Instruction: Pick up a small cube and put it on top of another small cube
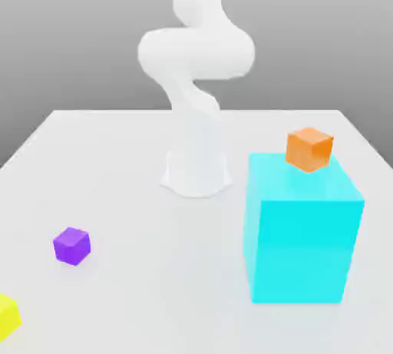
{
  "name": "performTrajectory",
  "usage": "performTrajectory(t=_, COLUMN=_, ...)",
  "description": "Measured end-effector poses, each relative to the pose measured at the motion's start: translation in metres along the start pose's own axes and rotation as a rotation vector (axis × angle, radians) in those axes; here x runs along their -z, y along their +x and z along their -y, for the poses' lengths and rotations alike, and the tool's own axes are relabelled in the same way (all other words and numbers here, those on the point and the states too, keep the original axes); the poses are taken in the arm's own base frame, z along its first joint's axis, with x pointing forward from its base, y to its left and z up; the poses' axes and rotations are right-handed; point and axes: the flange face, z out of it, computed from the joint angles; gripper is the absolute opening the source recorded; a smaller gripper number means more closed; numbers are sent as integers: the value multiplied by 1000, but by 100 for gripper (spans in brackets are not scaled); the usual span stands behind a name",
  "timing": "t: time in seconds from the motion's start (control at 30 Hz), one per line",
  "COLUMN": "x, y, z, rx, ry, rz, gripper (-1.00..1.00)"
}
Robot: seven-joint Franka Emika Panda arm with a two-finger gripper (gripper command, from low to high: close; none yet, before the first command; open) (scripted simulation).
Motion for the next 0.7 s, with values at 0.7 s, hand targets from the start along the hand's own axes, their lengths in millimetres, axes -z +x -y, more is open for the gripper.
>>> performTrajectory(t=0.7, x=-298, y=-110, z=-423, rx=-336, ry=-587, rz=408, gripper=0)
